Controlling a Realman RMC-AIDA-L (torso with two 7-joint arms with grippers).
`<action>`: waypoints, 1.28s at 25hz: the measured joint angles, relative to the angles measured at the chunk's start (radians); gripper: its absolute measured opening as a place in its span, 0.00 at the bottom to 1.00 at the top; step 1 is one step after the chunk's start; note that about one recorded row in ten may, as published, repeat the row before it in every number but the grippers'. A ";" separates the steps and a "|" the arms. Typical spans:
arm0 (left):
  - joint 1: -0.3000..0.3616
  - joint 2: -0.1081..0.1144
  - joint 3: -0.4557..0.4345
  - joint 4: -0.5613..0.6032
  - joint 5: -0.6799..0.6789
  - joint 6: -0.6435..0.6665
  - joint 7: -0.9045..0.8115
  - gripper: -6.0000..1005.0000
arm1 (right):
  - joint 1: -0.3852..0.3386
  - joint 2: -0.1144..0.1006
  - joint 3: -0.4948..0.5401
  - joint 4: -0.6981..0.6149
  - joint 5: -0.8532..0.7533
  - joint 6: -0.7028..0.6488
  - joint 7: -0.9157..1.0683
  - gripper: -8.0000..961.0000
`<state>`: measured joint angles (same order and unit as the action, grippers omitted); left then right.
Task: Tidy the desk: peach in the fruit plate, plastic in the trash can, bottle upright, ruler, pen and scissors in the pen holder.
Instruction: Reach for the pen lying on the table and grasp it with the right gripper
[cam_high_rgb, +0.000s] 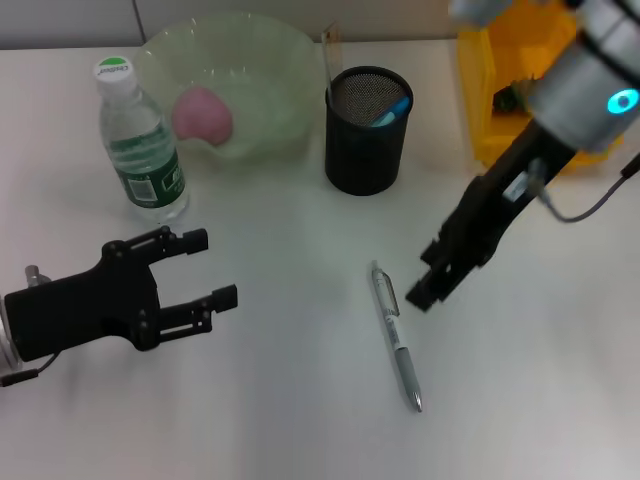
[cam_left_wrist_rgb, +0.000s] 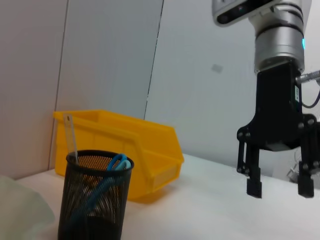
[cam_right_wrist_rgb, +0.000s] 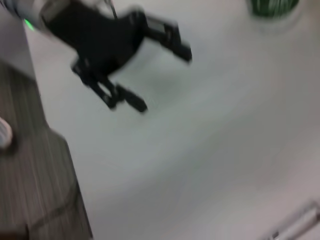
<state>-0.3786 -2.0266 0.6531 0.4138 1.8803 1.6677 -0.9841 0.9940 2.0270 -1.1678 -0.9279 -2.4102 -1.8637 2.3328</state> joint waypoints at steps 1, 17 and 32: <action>0.002 -0.003 0.000 0.000 0.011 -0.007 0.011 0.79 | 0.046 0.024 -0.029 0.040 -0.063 0.012 0.035 0.69; -0.004 -0.039 0.000 -0.010 0.018 -0.068 0.054 0.79 | 0.226 0.066 -0.270 0.301 -0.101 0.228 0.211 0.69; -0.006 -0.041 -0.005 -0.030 0.011 -0.069 0.054 0.79 | 0.236 0.065 -0.620 0.335 0.112 0.327 0.243 0.69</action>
<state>-0.3851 -2.0679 0.6478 0.3840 1.8912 1.5983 -0.9299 1.2295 2.0923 -1.7877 -0.5932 -2.2978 -1.5368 2.5754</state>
